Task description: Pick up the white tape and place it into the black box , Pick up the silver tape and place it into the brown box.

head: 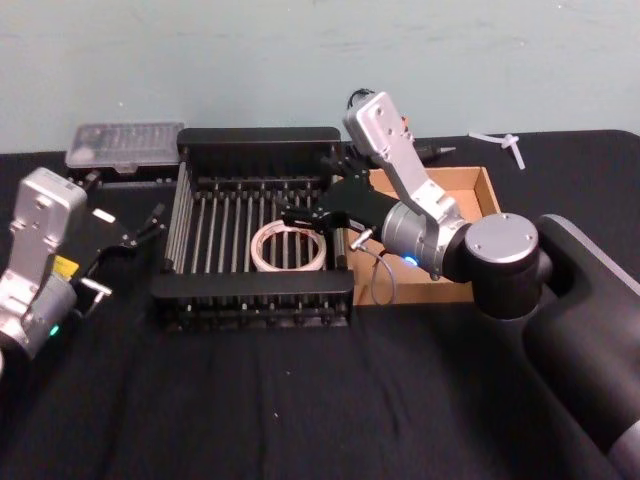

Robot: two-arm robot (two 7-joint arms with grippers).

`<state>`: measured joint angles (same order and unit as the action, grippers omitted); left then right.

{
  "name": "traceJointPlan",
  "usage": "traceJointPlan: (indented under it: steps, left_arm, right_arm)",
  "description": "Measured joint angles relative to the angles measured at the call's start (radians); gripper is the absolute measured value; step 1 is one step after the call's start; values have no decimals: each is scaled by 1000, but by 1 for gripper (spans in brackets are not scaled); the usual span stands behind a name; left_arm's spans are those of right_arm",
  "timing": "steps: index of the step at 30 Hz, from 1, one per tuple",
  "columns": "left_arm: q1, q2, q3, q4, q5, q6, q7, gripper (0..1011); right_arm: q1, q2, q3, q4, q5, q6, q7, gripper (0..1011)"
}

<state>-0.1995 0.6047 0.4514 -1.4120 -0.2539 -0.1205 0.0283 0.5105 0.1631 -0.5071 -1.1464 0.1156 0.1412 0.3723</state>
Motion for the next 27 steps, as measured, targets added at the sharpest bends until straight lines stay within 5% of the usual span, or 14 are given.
traceJointPlan:
  steps: [11, 27]
  left_arm:
    - [0, 0, 0, 0, 0, 0, 0, 1001]
    - [0, 0, 0, 0, 0, 0, 0, 1001]
  right_arm:
    - [-61, 37, 70, -119, 36, -11, -7, 1002]
    - [-196, 143, 215, -288, 117, -46, -42, 1002]
